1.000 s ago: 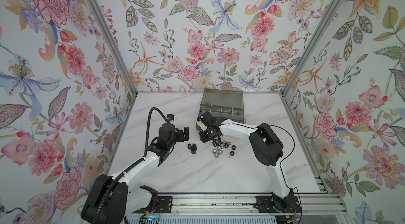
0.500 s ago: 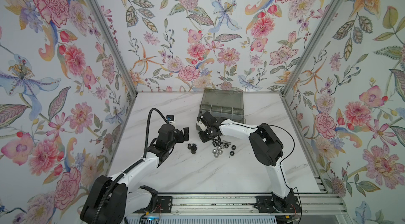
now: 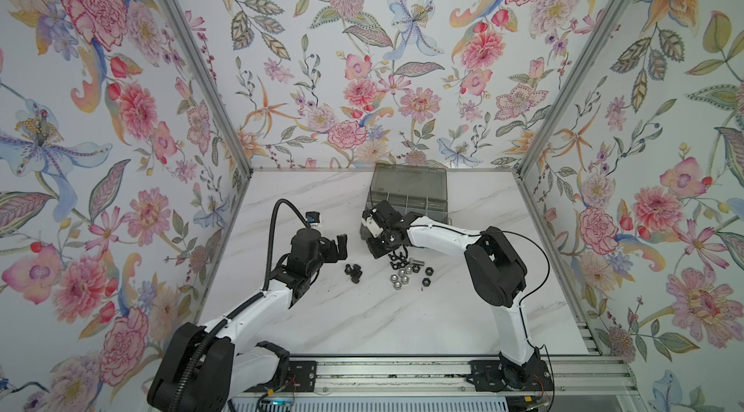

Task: Sort the screws and nuts into containers
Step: Pick up the nut from the center of the table, then place the nut into the container.

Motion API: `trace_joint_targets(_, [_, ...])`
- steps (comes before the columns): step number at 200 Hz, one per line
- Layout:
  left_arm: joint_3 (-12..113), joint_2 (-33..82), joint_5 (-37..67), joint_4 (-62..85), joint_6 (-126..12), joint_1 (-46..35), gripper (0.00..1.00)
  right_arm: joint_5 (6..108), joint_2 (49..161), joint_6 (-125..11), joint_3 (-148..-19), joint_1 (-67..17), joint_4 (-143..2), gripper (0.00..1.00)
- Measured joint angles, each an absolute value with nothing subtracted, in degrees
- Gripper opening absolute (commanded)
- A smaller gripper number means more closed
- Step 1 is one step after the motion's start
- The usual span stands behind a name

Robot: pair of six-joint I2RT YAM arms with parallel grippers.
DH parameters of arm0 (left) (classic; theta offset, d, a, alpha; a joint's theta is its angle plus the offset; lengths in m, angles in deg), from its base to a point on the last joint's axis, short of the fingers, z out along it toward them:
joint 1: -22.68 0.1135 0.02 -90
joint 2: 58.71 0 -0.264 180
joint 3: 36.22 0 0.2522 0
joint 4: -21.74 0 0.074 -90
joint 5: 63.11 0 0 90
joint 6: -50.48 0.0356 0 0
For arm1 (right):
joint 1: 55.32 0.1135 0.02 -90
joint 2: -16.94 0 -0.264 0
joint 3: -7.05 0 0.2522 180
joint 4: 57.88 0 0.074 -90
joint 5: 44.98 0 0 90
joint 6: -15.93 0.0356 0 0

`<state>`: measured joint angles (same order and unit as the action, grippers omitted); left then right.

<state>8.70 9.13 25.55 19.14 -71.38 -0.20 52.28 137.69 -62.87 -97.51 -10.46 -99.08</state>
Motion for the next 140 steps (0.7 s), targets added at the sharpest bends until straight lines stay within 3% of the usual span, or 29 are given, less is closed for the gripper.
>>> trace_joint_targets(82, [8.70, 9.15, 25.50, 19.16, -71.92, -0.20, 0.99, 58.40, 132.93, -63.57, -98.80, -14.40, -99.36, 0.00])
trace_joint_targets(140, [8.70, 9.48, 24.02, 20.21, -72.54, -0.20, 0.99, 60.33, 134.87, -66.15, -110.52, -20.60, -99.47, 0.00])
